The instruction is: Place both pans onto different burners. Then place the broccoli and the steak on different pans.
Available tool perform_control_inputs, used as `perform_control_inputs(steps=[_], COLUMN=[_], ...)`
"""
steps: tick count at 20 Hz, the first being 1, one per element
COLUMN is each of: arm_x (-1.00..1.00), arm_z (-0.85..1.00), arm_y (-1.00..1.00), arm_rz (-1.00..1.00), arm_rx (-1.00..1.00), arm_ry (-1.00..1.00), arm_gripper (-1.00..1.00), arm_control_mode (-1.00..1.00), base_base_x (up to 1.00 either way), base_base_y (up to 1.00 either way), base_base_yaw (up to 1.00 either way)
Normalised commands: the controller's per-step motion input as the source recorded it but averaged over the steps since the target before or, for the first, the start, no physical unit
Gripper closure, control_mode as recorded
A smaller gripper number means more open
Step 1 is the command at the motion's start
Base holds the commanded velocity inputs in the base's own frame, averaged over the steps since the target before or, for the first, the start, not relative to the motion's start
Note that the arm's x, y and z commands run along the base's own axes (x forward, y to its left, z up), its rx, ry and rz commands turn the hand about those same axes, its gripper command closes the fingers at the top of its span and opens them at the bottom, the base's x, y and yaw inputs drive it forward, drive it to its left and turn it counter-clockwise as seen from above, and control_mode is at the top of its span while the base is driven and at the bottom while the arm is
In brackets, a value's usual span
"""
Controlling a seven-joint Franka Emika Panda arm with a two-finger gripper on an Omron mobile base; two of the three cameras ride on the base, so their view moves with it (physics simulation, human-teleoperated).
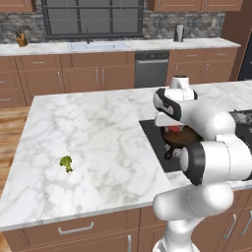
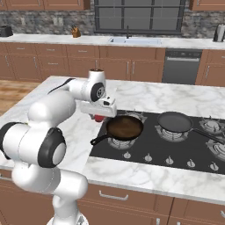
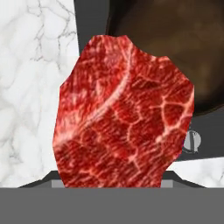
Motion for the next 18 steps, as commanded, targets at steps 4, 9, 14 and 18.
perform_control_inputs(steps=[4, 9, 14, 18], arm_x=[0.27, 0.24, 0.27, 0.33], arm_z=[0.00, 0.00, 0.00, -0.10], arm_y=[-0.65, -0.64, -0.42, 0.00], arm_rz=[-0.04, -0.04, -0.04, 0.00], arm_rx=[0.00, 0.00, 0.00, 0.00], arm_ry=[0.00, 0.00, 0.00, 0.00], arm_gripper=[1.00, 1.00, 1.00, 1.00], arm_control_mode=[-1.00, -1.00, -1.00, -1.00], base_base_x=[0.00, 0.00, 0.00, 0.00], base_base_y=[0.00, 0.00, 0.00, 0.00], base_base_yaw=[0.00, 0.00, 0.00, 0.00])
